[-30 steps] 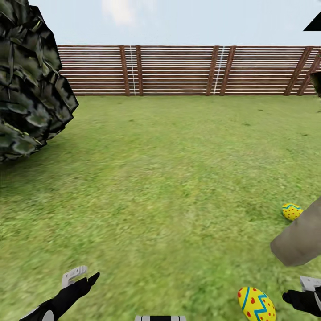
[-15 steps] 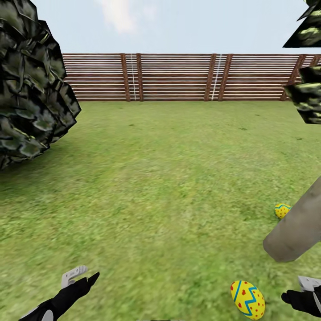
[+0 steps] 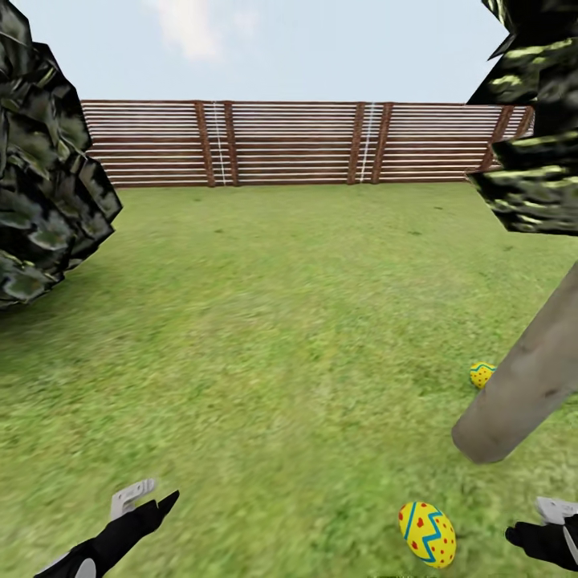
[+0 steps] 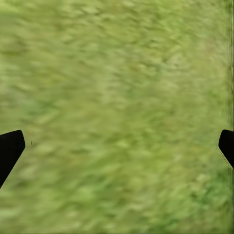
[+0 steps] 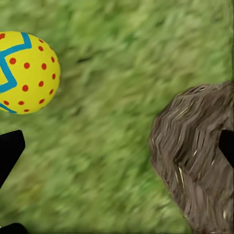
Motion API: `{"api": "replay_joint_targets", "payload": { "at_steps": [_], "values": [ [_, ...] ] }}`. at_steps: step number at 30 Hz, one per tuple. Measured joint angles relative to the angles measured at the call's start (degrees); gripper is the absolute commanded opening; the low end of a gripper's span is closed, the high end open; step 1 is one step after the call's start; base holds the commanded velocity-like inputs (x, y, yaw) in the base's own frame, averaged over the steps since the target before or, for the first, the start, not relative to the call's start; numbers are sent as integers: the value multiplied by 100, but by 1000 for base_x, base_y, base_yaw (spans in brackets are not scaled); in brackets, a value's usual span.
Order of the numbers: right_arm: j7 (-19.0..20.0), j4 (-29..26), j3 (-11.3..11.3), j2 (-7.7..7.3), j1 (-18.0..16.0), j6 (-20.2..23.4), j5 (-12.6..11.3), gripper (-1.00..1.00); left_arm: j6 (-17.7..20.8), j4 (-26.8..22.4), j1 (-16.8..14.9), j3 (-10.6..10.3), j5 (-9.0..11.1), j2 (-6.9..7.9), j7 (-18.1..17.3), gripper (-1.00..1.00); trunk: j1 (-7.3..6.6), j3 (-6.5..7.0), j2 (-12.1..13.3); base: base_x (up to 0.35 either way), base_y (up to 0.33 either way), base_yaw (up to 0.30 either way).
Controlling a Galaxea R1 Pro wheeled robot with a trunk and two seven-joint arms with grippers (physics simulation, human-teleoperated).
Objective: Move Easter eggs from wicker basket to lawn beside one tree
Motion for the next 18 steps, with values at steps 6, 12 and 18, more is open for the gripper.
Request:
{"api": "replay_joint_targets", "payload": {
  "at_steps": [6,12,18],
  "values": [
    [-3,3,8,4,0,-4,2,100,3,-3,1,15,15,6,1,100,-132,133,241,0,149,-273],
    [-3,3,6,5,0,3,3,100,4,-6,1,42,22,8,-20,100,-264,266,481,0,251,-273],
    [-3,3,2,5,0,5,2,100,3,-6,1,45,23,9,-25,100,-395,401,722,-36,238,-273]
  ]
}}
